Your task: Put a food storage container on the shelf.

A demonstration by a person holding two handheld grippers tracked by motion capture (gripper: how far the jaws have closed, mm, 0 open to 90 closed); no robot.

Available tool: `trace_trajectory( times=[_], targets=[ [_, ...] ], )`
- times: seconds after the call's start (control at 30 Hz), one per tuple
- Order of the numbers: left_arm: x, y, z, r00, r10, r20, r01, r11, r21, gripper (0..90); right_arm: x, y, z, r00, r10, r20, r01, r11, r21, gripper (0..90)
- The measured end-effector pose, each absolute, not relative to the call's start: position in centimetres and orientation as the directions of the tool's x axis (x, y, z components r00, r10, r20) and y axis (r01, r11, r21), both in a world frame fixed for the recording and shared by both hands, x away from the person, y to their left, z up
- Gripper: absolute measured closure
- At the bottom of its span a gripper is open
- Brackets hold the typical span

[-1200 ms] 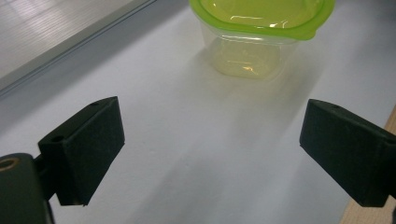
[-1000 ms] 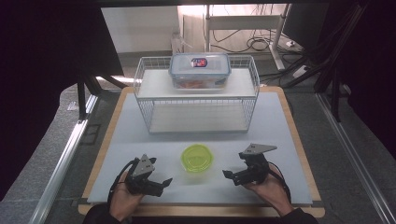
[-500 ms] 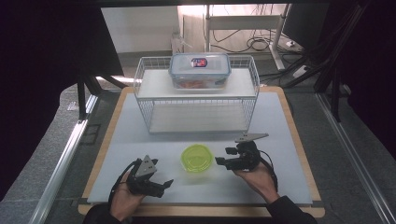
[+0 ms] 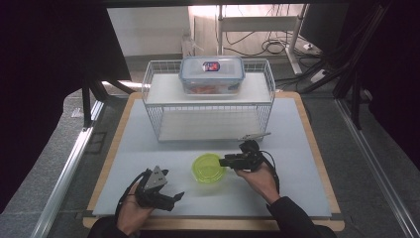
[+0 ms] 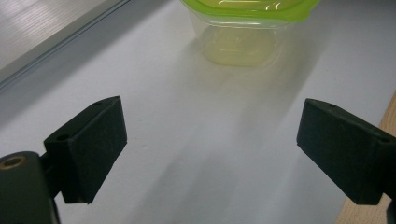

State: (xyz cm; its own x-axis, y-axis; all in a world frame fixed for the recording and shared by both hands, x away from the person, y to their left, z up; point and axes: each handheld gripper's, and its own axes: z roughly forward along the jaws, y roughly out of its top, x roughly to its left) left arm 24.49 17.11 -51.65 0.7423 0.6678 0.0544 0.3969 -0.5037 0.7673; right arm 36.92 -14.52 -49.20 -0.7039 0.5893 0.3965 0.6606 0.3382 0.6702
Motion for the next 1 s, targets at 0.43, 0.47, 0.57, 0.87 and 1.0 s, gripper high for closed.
trace_trajectory(
  times=[0.43, 0.47, 0.57, 0.87, 1.0],
  targets=[
    [24.4, 17.0, -51.7, 0.747, 0.662, 0.068, 0.389, -0.517, 0.762, 8.4, 37.5, -14.3, -49.6, -0.667, 0.550, 0.503, 0.724, 0.317, 0.613, 79.8],
    [24.4, 17.0, -51.7, 0.746, 0.662, 0.069, 0.389, -0.518, 0.762, 8.4, 37.5, -14.2, -49.4, -0.669, 0.551, 0.498, 0.721, 0.321, 0.614, 80.0],
    [24.4, 17.0, -51.7, 0.746, 0.662, 0.072, 0.387, -0.519, 0.762, 8.4, 37.3, -14.1, -49.0, -0.672, 0.532, 0.515, 0.724, 0.326, 0.607, 80.7],
    [24.4, 17.0, -51.6, 0.743, 0.665, 0.076, 0.383, -0.516, 0.766, 8.5, 36.9, -13.8, -47.1, -0.674, 0.463, 0.575, 0.731, 0.309, 0.608, 84.3],
    [24.4, 17.0, -51.6, 0.743, 0.665, 0.077, 0.382, -0.516, 0.767, 8.5, 36.8, -14.0, -46.7, -0.687, 0.480, 0.546, 0.716, 0.317, 0.622, 84.3]
  ],
)
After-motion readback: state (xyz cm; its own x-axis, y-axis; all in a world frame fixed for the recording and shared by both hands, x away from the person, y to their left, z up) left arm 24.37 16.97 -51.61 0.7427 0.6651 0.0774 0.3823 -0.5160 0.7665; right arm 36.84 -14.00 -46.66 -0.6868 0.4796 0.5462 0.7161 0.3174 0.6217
